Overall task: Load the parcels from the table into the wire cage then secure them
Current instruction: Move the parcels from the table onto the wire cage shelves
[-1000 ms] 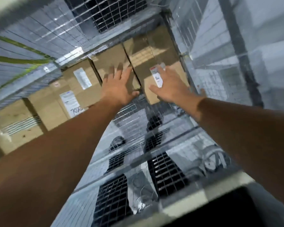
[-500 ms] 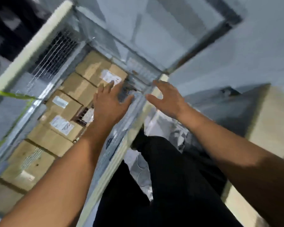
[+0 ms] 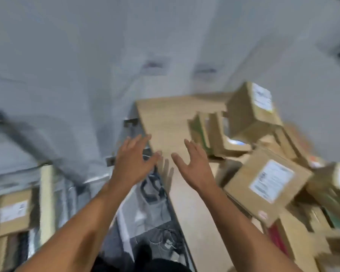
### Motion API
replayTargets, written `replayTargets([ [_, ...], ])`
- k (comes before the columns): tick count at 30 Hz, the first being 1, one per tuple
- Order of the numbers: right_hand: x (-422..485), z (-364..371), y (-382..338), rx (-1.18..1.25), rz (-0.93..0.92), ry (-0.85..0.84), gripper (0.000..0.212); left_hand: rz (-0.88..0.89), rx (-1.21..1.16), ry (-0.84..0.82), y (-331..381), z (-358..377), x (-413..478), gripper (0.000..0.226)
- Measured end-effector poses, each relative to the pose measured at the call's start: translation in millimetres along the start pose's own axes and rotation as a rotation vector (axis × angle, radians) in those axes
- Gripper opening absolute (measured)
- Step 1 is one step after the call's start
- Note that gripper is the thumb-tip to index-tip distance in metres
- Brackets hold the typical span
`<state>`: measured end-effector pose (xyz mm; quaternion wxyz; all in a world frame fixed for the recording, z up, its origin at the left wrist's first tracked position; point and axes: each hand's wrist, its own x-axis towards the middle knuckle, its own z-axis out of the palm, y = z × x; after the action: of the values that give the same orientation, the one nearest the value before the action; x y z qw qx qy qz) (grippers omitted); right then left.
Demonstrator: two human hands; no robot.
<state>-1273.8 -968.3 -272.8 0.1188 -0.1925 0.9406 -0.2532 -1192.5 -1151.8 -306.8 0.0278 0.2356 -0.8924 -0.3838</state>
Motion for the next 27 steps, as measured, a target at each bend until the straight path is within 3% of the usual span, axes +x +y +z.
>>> replayTargets([
  [6, -12.3, -81.2, 99.1, 0.185, 0.109, 0.228, 0.070, 0.155, -0.111, -0.099, 130.5, 79.6, 23.0, 0.072],
  [13, -6.3, -137.1, 147.5, 0.341, 0.243, 0.433, 0.065, 0.189, -0.221, -0.083, 217.3, 114.4, 55.8, 0.070],
  [20, 38.2, -168.1, 161.3, 0.415, 0.343, 0.568, 0.062, 0.127, -0.413, -0.050, 268.3, 134.7, 119.7, 0.083],
  [27, 98.8, -185.9, 146.0, 0.541, 0.431, 0.540, 0.072, -0.002, -0.589, -0.253, 269.3, 146.5, 145.0, 0.084],
])
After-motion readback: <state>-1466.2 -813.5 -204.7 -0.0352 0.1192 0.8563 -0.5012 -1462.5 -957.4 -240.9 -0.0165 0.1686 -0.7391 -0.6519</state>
